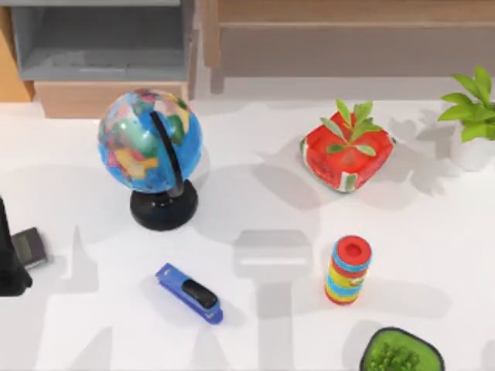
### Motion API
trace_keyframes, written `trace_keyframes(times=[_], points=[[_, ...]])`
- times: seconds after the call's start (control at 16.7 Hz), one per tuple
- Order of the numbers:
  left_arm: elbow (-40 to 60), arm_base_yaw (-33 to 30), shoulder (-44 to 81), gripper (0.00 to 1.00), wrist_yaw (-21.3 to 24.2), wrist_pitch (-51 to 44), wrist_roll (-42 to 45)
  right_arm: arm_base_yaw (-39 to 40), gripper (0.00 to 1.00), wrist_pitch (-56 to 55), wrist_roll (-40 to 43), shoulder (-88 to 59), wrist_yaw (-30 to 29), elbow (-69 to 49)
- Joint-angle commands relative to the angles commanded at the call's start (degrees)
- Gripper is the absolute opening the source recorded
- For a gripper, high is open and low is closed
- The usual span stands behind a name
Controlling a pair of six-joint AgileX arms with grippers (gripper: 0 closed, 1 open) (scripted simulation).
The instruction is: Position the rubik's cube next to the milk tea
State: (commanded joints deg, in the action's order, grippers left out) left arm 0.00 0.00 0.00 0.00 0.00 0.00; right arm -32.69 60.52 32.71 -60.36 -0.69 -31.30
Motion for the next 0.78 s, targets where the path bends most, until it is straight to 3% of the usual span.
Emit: trace_keyframes(times=[0.42, 0.78], points=[[0.00, 0.00, 0.00, 1.00, 0.00, 0.00, 0.00, 0.00, 0.98, 0.00, 0.00, 0.00, 0.00, 0.00], [0.00, 0.00, 0.00, 1.00, 0.00, 0.00, 0.00, 0.00, 1.00, 0.00, 0.00, 0.00, 0.00, 0.00]])
